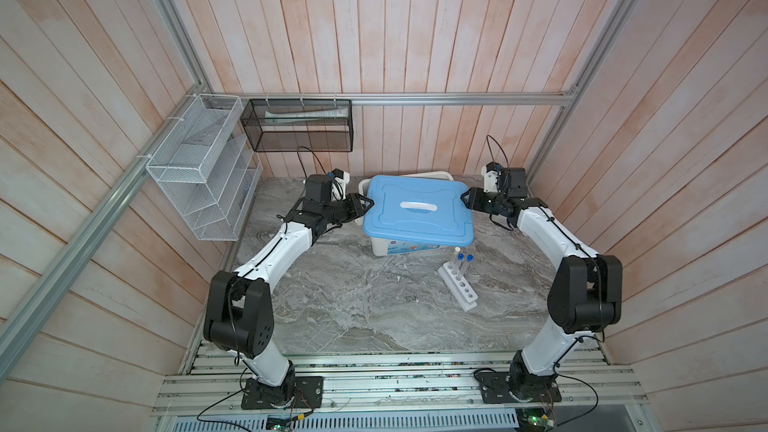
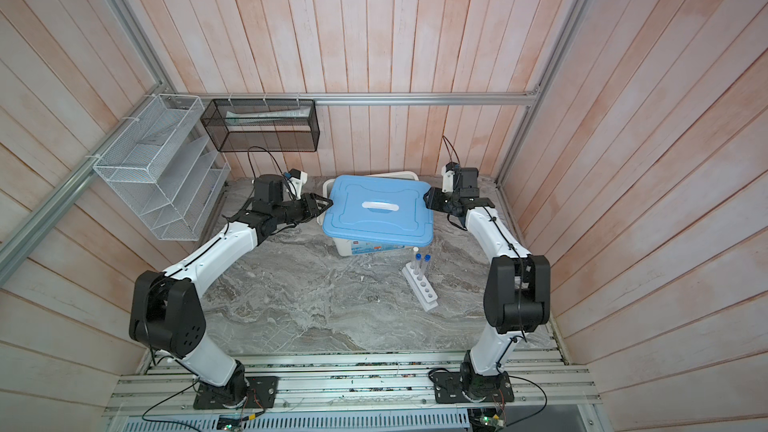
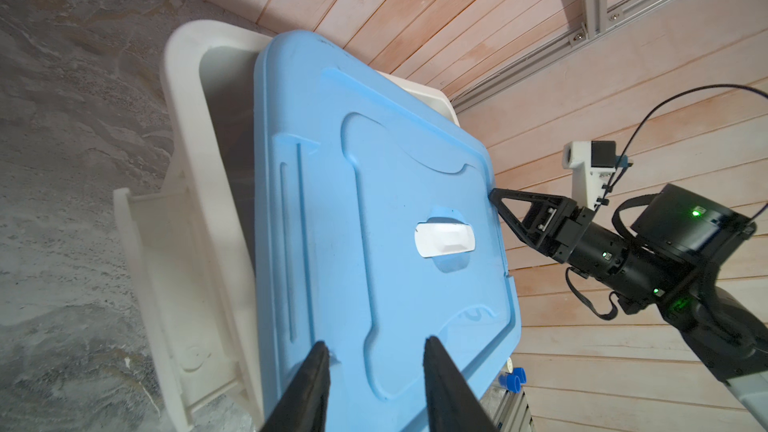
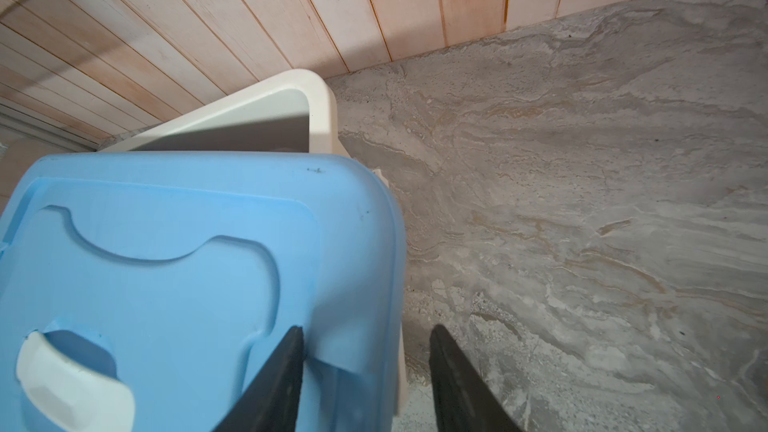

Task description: Organize the chemistry lab equipment

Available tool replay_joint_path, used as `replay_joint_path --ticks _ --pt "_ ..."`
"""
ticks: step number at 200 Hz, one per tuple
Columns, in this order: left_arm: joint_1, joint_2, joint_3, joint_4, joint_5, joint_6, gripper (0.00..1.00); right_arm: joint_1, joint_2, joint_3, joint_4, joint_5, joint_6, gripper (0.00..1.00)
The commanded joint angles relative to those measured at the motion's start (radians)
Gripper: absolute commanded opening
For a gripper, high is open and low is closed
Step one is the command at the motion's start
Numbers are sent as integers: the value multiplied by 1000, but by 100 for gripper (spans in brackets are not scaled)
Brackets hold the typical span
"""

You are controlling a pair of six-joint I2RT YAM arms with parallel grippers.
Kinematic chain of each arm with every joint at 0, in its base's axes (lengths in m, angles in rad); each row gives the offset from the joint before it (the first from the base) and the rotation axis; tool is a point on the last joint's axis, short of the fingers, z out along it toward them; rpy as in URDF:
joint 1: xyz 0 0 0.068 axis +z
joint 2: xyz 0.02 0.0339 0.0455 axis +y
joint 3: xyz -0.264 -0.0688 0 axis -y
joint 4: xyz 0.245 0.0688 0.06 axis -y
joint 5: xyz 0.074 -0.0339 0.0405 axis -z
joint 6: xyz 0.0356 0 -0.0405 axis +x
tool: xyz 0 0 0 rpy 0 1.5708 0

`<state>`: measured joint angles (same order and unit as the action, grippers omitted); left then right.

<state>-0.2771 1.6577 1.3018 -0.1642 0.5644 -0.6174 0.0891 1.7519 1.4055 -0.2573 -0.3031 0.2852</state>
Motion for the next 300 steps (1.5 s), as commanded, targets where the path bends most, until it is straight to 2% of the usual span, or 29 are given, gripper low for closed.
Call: replay_joint_path --ticks 1,43,85,198,300 --pt "-1 24 31 17 -14 2 40 -5 18 23 16 -25 17 47" --pt "-1 45 27 33 -3 -2 40 -3 41 53 9 -43 17 37" --pt "-1 55 24 41 3 -2 40 -2 62 91 -3 -66 18 31" --pt "9 56 5 64 20 -8 40 35 129 251 -66 -62 7 31" --pt "23 66 -1 81 36 -19 40 44 351 581 -214 -76 -52 32"
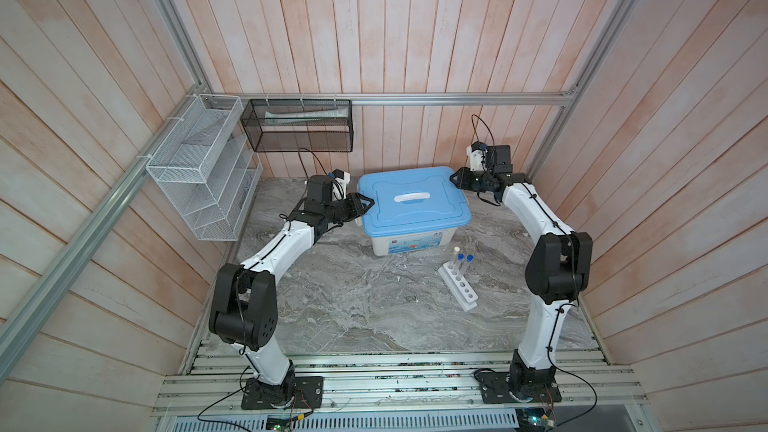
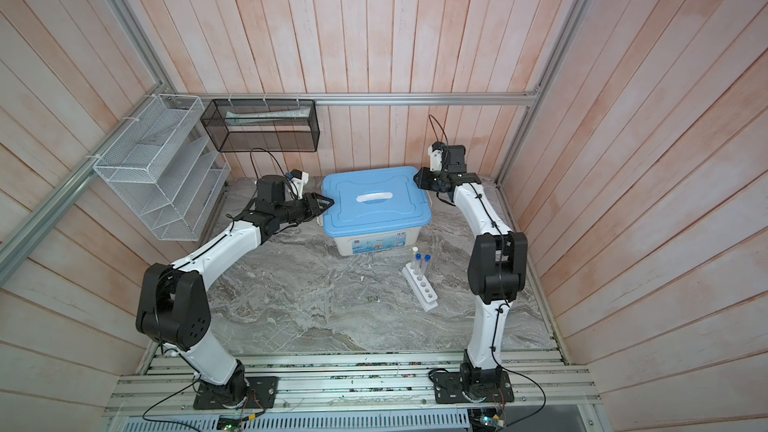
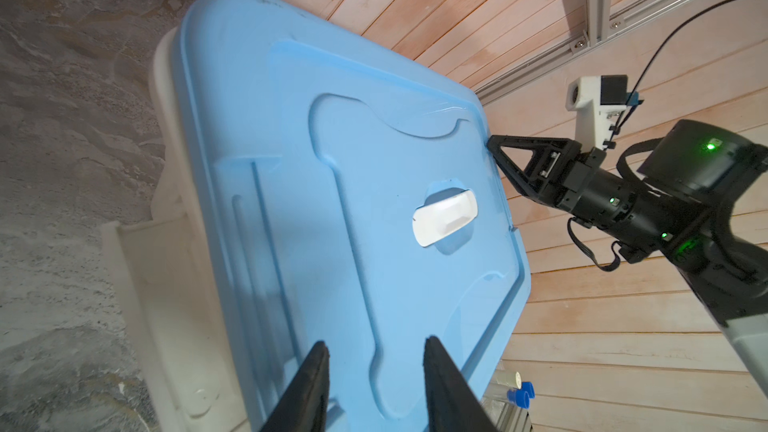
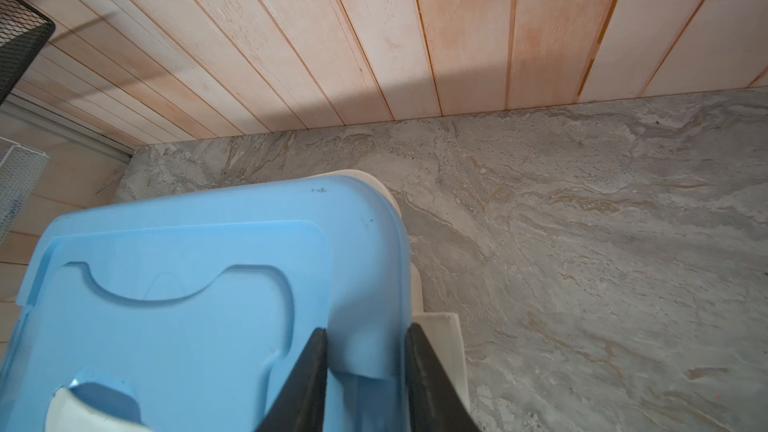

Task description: Organize the chemistry lab equipment

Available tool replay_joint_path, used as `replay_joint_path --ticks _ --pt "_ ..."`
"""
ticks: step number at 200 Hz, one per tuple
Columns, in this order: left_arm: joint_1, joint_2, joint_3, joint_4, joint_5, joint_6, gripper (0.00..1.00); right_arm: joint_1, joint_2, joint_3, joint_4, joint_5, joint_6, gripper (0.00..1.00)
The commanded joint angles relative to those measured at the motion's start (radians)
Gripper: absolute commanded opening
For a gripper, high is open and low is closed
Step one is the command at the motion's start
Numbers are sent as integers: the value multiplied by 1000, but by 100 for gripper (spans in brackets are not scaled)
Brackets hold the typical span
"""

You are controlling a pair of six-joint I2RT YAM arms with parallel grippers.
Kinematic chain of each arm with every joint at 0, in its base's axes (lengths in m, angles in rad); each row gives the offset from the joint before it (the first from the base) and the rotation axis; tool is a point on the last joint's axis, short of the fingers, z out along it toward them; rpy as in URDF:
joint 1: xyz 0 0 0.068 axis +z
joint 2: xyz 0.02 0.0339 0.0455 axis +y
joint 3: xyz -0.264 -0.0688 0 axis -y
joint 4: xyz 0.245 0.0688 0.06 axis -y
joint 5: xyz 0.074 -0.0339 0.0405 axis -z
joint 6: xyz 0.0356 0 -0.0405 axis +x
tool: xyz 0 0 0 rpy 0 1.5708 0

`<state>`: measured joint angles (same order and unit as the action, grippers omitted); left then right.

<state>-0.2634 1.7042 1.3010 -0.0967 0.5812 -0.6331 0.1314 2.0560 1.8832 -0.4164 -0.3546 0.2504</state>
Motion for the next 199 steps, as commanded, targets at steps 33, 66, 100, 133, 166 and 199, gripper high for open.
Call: replay_joint_path --ticks 33,66,100,133,166,199 --pt "10 22 3 9 19 -3 40 5 104 179 -85 -31 -30 34" --pt "13 30 10 4 18 -4 40 6 147 236 -107 -37 -39 37" --pt "13 31 22 -4 18 -2 40 5 154 249 -117 -24 -58 42" --pt "39 -5 35 -38 3 27 40 1 105 228 -115 -24 -80 51" --pt "114 -115 -9 -40 -47 45 52 -1 -30 37 -20 10 -107 64" --pt "123 -180 -94 -16 -81 41 52 -11 -183 -243 171 12 -76 73"
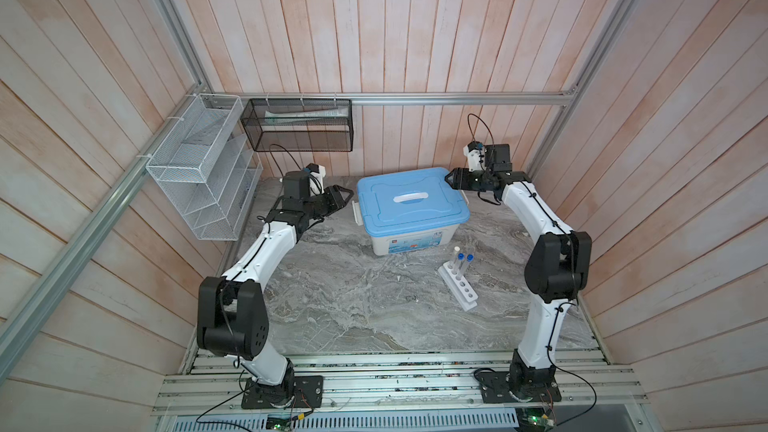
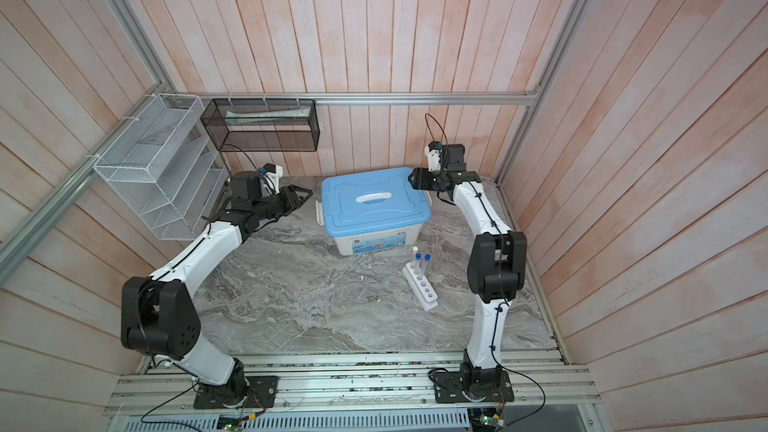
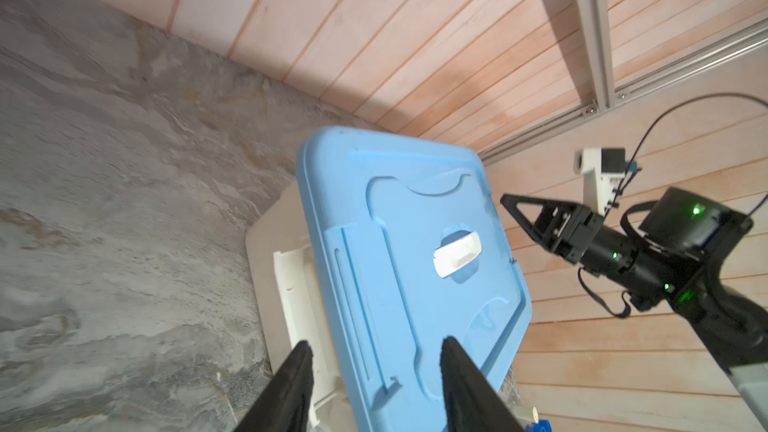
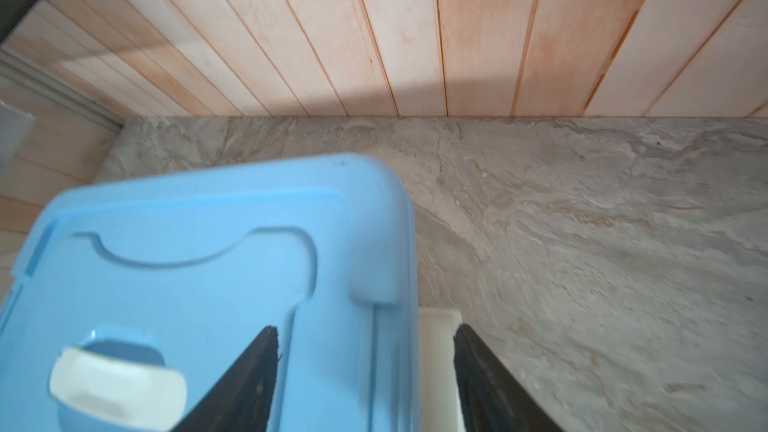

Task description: Organize the chemistry lab equipment

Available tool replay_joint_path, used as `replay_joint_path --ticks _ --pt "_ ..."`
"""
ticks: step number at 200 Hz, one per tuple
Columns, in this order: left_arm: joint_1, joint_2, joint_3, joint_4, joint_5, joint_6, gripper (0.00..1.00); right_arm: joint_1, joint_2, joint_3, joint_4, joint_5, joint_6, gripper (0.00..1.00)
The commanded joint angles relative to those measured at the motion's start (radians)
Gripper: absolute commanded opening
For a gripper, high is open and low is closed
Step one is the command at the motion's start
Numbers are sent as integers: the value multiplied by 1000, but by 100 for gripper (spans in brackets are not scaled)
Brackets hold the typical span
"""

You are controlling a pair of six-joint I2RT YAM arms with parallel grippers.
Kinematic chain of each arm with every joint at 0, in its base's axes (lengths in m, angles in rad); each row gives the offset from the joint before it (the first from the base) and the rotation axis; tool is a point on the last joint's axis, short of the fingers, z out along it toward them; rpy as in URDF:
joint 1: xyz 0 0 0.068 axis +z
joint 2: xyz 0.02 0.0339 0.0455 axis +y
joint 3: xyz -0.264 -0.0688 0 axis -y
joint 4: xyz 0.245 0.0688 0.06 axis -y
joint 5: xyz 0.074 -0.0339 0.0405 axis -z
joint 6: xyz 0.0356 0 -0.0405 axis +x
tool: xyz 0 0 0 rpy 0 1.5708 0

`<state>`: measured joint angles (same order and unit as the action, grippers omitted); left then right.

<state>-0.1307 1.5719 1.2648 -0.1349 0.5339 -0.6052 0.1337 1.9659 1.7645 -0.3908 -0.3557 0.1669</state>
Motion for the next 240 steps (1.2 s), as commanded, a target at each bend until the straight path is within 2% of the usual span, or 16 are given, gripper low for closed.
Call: replay_joint_path --ticks 1,36,60,121,202,240 --pt "-10 -48 -59 24 -34 12 52 -14 -96 -130 148 13 9 73" --pt "-5 -38 -127 59 -34 -20 52 -39 -145 -257 181 -28 5 77" --pt "25 -45 -186 130 1 -91 53 -71 -150 -307 220 -96 17 80" --pt "46 -53 -223 155 13 -150 56 -88 -88 -302 262 -266 2 85" --pt "46 -6 -225 214 62 -202 56 -89 -8 -300 314 -320 31 86" --pt "43 2 -231 232 67 -206 56 -89 -9 -305 343 -345 59 81"
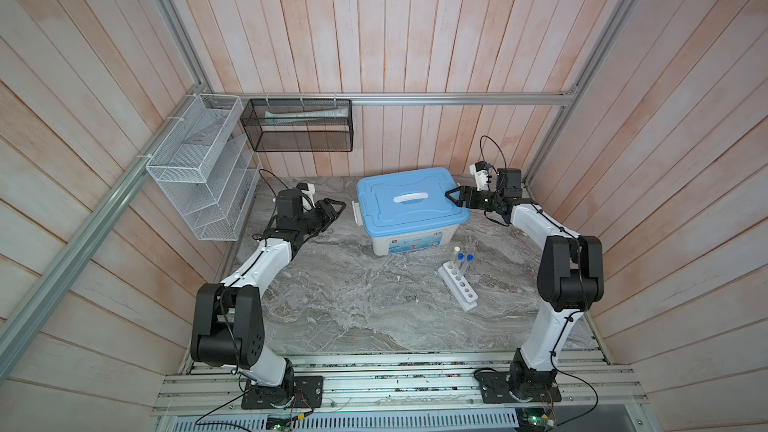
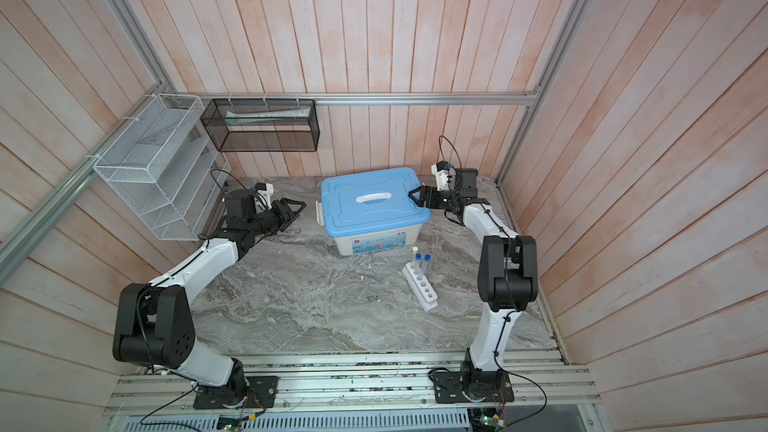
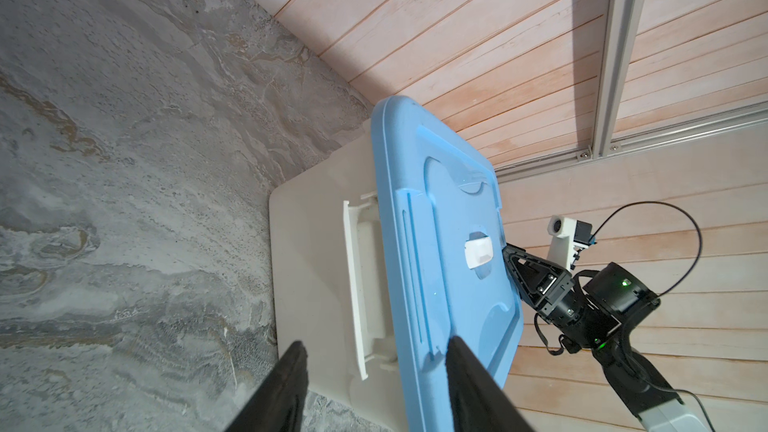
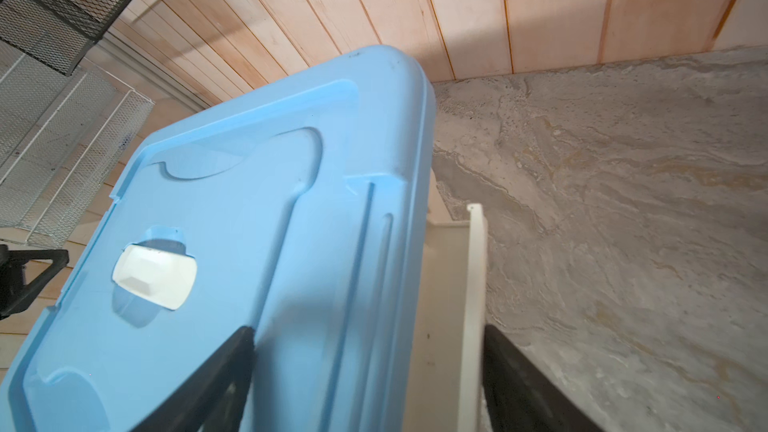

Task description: Organize the chemistry lab equipment

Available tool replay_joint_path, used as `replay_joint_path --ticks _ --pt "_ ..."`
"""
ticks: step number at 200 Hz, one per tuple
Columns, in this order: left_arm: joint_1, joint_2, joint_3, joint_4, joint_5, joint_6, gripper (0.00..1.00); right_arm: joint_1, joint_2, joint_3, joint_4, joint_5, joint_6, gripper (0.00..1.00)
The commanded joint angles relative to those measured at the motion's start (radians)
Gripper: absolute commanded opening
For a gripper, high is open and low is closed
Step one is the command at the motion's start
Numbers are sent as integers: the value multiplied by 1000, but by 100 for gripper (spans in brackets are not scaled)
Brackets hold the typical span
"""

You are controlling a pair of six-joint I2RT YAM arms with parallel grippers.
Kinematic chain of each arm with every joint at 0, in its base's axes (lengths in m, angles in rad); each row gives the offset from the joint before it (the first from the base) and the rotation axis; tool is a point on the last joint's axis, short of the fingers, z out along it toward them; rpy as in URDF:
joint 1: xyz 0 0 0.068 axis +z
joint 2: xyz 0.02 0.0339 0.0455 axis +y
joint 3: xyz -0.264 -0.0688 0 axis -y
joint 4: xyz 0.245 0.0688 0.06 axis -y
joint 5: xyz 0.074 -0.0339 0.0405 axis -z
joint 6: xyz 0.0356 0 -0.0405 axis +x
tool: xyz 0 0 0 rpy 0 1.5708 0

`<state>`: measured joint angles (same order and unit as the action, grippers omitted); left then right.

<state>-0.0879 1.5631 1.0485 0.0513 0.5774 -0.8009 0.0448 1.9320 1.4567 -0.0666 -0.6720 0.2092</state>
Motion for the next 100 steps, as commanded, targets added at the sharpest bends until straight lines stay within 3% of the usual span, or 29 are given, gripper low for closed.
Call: replay_joint_path --ticks 1,57,100 --pt "0 11 -15 46 24 -11 56 0 25 2 19 -30 17 81" --pt "-3 39 -32 86 52 -24 55 1 -3 -33 28 21 54 67" --pt "-3 57 -38 113 70 -28 55 26 -30 -45 -27 141 21 61"
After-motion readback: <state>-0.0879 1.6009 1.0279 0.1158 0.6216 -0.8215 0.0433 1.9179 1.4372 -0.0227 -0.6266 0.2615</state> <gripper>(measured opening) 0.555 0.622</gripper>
